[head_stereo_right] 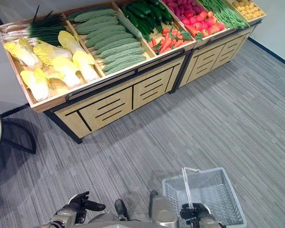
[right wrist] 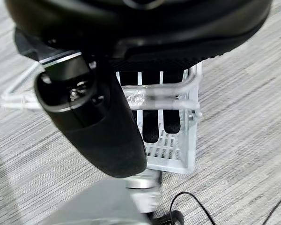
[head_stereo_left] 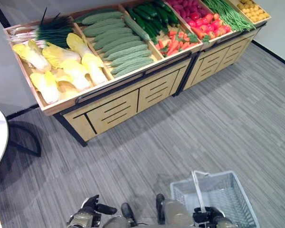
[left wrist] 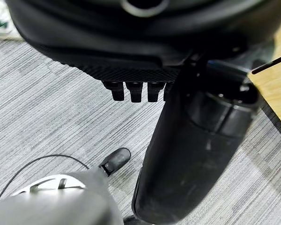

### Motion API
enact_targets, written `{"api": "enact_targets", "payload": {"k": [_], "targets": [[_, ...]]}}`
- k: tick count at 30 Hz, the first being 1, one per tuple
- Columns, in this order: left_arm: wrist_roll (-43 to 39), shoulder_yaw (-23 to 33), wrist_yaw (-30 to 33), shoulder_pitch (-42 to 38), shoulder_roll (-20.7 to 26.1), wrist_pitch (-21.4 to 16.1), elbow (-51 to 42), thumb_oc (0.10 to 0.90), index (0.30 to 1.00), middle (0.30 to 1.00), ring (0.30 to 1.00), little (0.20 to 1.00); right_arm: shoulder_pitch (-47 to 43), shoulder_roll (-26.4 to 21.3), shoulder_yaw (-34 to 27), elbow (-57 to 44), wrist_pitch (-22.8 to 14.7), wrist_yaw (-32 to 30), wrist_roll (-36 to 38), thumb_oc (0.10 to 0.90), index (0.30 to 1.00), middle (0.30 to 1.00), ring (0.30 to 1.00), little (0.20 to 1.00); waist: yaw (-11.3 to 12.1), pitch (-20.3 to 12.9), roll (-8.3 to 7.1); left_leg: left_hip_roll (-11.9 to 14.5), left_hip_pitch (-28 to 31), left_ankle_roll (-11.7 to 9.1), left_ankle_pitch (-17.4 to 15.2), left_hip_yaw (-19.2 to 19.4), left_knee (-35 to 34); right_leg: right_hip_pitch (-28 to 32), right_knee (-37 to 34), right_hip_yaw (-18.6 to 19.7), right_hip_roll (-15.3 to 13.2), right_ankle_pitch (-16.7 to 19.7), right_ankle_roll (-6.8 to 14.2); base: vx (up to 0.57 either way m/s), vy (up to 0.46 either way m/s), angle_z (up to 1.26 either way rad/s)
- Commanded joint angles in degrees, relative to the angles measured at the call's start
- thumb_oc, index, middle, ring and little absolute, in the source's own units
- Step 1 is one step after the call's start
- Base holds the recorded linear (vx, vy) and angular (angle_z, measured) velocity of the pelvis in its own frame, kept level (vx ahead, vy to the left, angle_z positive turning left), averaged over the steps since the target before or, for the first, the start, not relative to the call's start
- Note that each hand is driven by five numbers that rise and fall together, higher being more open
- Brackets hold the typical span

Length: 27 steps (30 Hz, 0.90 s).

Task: Get the vegetables into the basket

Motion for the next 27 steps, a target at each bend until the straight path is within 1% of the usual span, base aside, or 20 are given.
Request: {"api": "enact_targets", "payload": {"k": [1, 2, 4, 6, 7, 8, 9, 13, 14, 15, 16, 17, 19, 21, 22, 23, 24, 25, 26, 27], "targets": [[2.25, 1.08, 0.6, -1.09, 0.71, -0.47, 0.17, 0.9, 1.0, 1.0, 1.0, 1.0, -1.18, -1.02, 1.7, 0.89, -1.04, 0.79, 0.46, 0.4, 0.3, 0.3, 0.3, 0.3, 0.9, 2.04, 1.18, -0.58, 0.62, -1.79, -6.71, -3.47, 3.57, 1.33, -14.03, 3.23, 1.54, 6.99, 1.16, 0.03, -0.055, 0.0], [2.23, 1.07, 0.62, -1.43, 0.77, -0.51, 0.22, 0.9, 1.0, 1.0, 1.0, 1.0, -1.13, -0.99, 1.59, 0.87, -1.09, 0.81, 0.65, 0.4, 0.3, 0.3, 0.3, 0.3, 0.84, 2.25, 1.02, -0.66, 0.83, -2.03, -6.6, -3.6, 3.38, 0.84, -15.89, 3.81, 1.86, 7.48, 1.38, 0.06, -0.074, -0.01], [2.33, 0.98, 0.51, -1.57, 0.68, -0.64, 0.15, 0.9, 1.0, 1.0, 1.0, 1.0, -0.7, -0.94, 1.44, 0.96, -1.04, 0.84, 0.72, 0.4, 0.3, 0.3, 0.3, 0.3, 0.72, 2.45, 0.78, -0.66, 1.41, -2.44, -6.71, -4.17, 3.35, 1.22, -18.58, 2.97, 1.9, 7.18, 1.44, 0.12, -0.125, 0.1], [2.27, 0.54, 0.47, -2.07, 0.66, -0.69, 0.24, 0.9, 1.0, 1.0, 1.0, 1.0, -0.35, -1.07, 1.62, 0.91, -1.11, 1.22, 0.94, 0.4, 0.3, 0.3, 0.3, 0.3, 0.11, 2.6, 0.72, -0.59, 2.22, -3.01, -7.0, -5.62, 3.41, 1.82, -16.91, 3.57, 2.73, 5.67, 1.01, 0.16, -0.182, 0.46], [2.24, 0.45, 0.46, -2.13, 0.53, -0.67, 0.31, 0.9, 1.0, 1.0, 1.0, 1.0, -0.29, -1.1, 1.57, 0.94, -1.06, 1.21, 0.97, 0.4, 0.3, 0.3, 0.3, 0.3, -0.07, 2.56, 0.76, -0.6, 2.42, -3.08, -7.04, -6.03, 3.42, 2.13, -16.88, 3.34, 2.7, 5.51, 0.83, 0.24, -0.239, 0.53], [2.58, 0.14, 0.45, -2.19, 0.22, -0.44, 0.63, 0.9, 1.0, 1.0, 1.0, 1.0, -0.16, -1.32, 1.66, 1.15, -0.96, 1.21, 0.89, 0.4, 0.3, 0.3, 0.3, 0.3, -0.39, 1.87, 0.95, 0.09, 3.19, -3.73, -7.37, -6.91, 3.97, 3.24, -16.2, 3.73, 3.61, 4.25, -0.37, 0.28, -0.271, 0.72], [2.38, 0.06, 0.41, -2.16, 0.08, -0.39, 0.86, 0.9, 1.0, 1.0, 1.0, 1.0, -0.12, -1.67, 1.66, 1.29, -0.96, 1.25, 0.85, 0.4, 0.3, 0.3, 0.3, 0.3, -0.64, 1.41, 1.25, 0.85, 3.68, -4.28, -7.48, -7.5, 4.34, 3.64, -15.25, 3.86, 4.31, 3.09, -0.99, 0.32, -0.327, 0.64], [2.08, -0.79, 0.24, -2.49, -0.85, -0.24, 0.57, 0.9, 1.0, 1.0, 1.0, 1.0, -0.16, -2.82, 1.24, 1.69, -1.0, 0.88, 1.38, 0.4, 0.3, 0.3, 0.3, 0.3, -1.41, 0.67, 2.2, 2.76, 3.21, -6.04, -7.31, -9.67, 6.72, 4.64, -13.49, 1.81, 5.05, 0.02, -3.0, 0.22, -0.299, 0.26], [1.41, -0.76, 0.19, -2.63, -1.26, -0.17, 0.72, 0.9, 1.0, 1.0, 1.0, 1.0, -0.22, -3.28, 0.94, 1.83, -1.05, 0.8, 1.76, 0.4, 0.3, 0.3, 0.3, 0.3, -1.82, 0.51, 2.67, 3.66, 2.85, -7.03, -6.3, -10.34, 8.2, 5.5, -13.19, 0.64, 5.33, -1.12, -3.89, 0.17, -0.249, 0.38], [1.41, -0.75, 0.2, -2.62, -1.26, -0.17, 0.72, 0.9, 1.0, 1.0, 1.0, 1.0, -0.22, -3.28, 0.94, 1.83, -1.06, 0.81, 1.76, 0.4, 0.3, 0.3, 0.3, 0.3, -1.89, 0.51, 2.68, 3.68, 2.82, -7.04, -6.32, -10.41, 8.24, 5.51, -13.19, 0.57, 5.32, -1.13, -3.91, 0.17, -0.271, 0.47], [1.09, -0.84, 0.06, -2.69, -1.43, -0.06, 0.78, 0.9, 1.0, 1.0, 1.0, 1.0, -0.32, -3.48, 1.05, 1.76, -1.06, 0.75, 1.67, 0.4, 0.3, 0.3, 0.3, 0.3, -2.06, 0.52, 2.86, 4.17, 2.31, -7.61, -5.52, -10.65, 9.69, 5.89, -13.0, 0.03, 5.42, -1.76, -4.48, 0.12, -0.219, 0.35], [0.84, -0.94, 0.05, -2.88, -1.64, -0.13, 0.73, 0.9, 1.0, 1.0, 1.0, 1.0, -0.47, -3.71, 1.36, 1.69, -1.04, 0.78, 1.44, 0.4, 0.3, 0.3, 0.3, 0.3, -2.21, 0.58, 2.98, 4.86, 1.24, -8.56, -3.98, -11.35, 12.25, 6.62, -13.0, -0.64, 5.57, -2.44, -5.27, 0.17, -0.312, 0.27], [0.26, -1.08, -0.11, -3.13, -1.85, -0.17, 0.34, 0.9, 1.0, 1.0, 1.0, 1.0, -0.74, -4.15, 1.59, 1.75, -1.01, 0.62, 1.43, 0.4, 0.3, 0.3, 0.3, 0.3, -2.12, 1.03, 2.8, 5.44, -1.39, -9.72, -1.15, -12.66, 17.79, 8.21, -13.43, -1.23, 5.67, -3.01, -6.69, 0.12, -0.275, 0.33], [0.01, -1.46, -0.12, -3.51, -2.08, -0.07, 0.14, 0.9, 1.0, 1.0, 1.0, 1.0, -1.04, -4.37, 2.18, 1.77, -0.97, 0.72, 0.98, 0.4, 0.3, 0.3, 0.3, 0.3, -1.79, 1.92, 2.34, 6.03, -4.93, -10.67, 2.09, -13.83, 25.6, 9.92, -13.98, -1.75, 5.78, -3.18, -8.22, 0.06, -0.22, 0.28], [0.01, -1.45, -0.12, -3.52, -2.08, -0.07, 0.14, 0.9, 1.0, 1.0, 1.0, 1.0, -1.05, -4.36, 2.19, 1.78, -0.97, 0.72, 0.98, 0.4, 0.3, 0.3, 0.3, 0.3, -1.89, 1.92, 2.38, 6.1, -5.09, -10.7, 2.0, -13.95, 25.84, 9.92, -14.01, -1.86, 5.82, -3.17, -8.25, 0.08, -0.205, 0.1], [-0.35, -1.76, -0.03, -3.52, -2.23, 0.09, 0.01, 0.9, 1.0, 1.0, 1.0, 1.0, -1.14, -4.67, 2.51, 1.91, -0.81, 0.6, 0.44, 0.4, 0.3, 0.3, 0.3, 0.3, -1.69, 2.28, 1.81, 6.02, -6.62, -10.13, 2.02, -14.04, 27.09, 11.33, -14.76, -2.49, 5.29, -3.7, -8.63, 0.07, -0.122, 0.04], [-0.52, -1.75, -0.05, -3.42, -2.29, 0.03, -0.09, 0.9, 1.0, 1.0, 1.0, 1.0, -1.19, -4.84, 2.4, 2.03, -0.74, 0.6, 0.43, 0.4, 0.3, 0.3, 0.3, 0.3, -1.87, 2.29, 1.77, 5.92, -6.56, -9.86, 1.92, -13.71, 25.68, 11.89, -15.12, -2.6, 5.03, -3.74, -8.55, 0.09, -0.12, 0.1], [-0.79, -1.7, -0.01, -3.42, -2.53, 0.09, -0.1, 0.9, 1.0, 1.0, 1.0, 1.0, -1.37, -4.98, 2.33, 2.1, -0.61, 0.42, 0.32, 0.4, 0.3, 0.3, 0.3, 0.3, -2.23, 1.91, 1.69, 5.64, -6.54, -9.25, 0.72, -12.44, 21.07, 12.36, -15.84, -3.08, 4.31, -3.63, -8.1, 0.05, 0.004, 0.28], [-0.93, -1.83, 0.06, -3.38, -2.8, 0.01, -0.24, 0.9, 1.0, 1.0, 1.0, 1.0, -1.61, -5.22, 2.27, 1.94, -0.52, 0.52, 0.26, 0.4, 0.3, 0.3, 0.3, 0.3, -2.25, 1.73, 1.69, 5.25, -6.69, -8.7, -0.62, -12.22, 17.87, 12.29, -15.97, -3.05, 3.9, -3.41, -7.66, 0.04, 0.043, 0.47], [-0.96, -1.87, 0.2, -3.29, -3.0, -0.22, -0.4, 0.9, 1.0, 1.0, 1.0, 1.0, -1.77, -5.34, 2.29, 1.81, -0.59, 0.35, -0.08, 0.4, 0.3, 0.3, 0.3, 0.3, -2.43, 1.34, 2.1, 4.35, -7.04, -8.57, -1.35, -12.64, 12.89, 11.9, -16.01, -3.26, 3.82, -3.35, -7.18, 0.06, 0.092, 0.42]]}}
